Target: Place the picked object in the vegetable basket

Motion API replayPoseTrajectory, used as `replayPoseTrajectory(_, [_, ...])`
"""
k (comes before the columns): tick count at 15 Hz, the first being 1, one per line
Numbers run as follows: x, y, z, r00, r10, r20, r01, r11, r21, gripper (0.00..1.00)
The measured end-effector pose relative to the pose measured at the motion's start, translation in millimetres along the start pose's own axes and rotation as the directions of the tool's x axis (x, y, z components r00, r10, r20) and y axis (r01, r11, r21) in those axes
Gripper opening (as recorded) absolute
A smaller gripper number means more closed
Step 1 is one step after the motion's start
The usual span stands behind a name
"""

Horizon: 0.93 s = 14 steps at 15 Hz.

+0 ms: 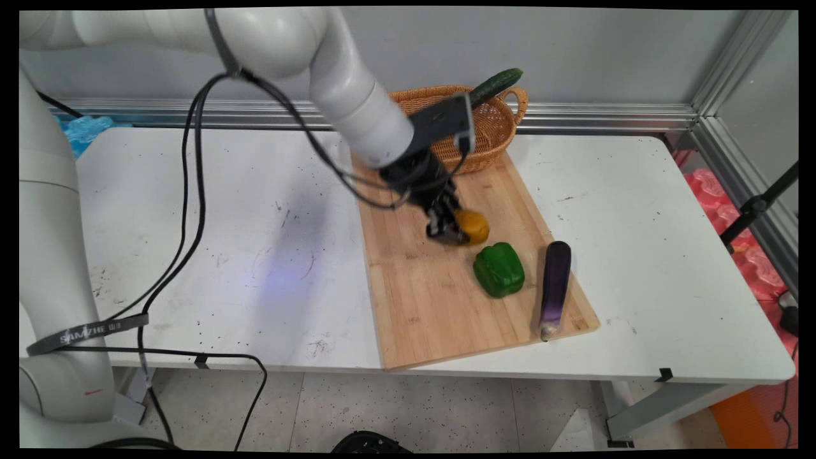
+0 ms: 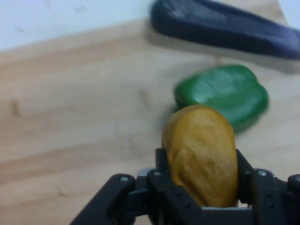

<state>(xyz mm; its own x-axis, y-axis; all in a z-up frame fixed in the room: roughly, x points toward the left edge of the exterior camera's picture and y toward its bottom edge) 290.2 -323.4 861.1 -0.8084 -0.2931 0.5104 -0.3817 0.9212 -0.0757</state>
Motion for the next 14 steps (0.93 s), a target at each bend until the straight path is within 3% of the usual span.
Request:
replayPoseTrajectory(6, [24.9,-70.1,-14.1,0.999,-0.005,-0.052,0.010,0.996,0.089,0.00])
replayPoseTrajectory(11, [26.3,-121.2,-8.5,0.997,-0.017,-0.073,0.028,0.988,0.153,0.00])
replayPoseTrajectory(14, [24.2,-140.9,-1.9,0.997,-0.022,-0.076,0.036,0.984,0.177,0.00])
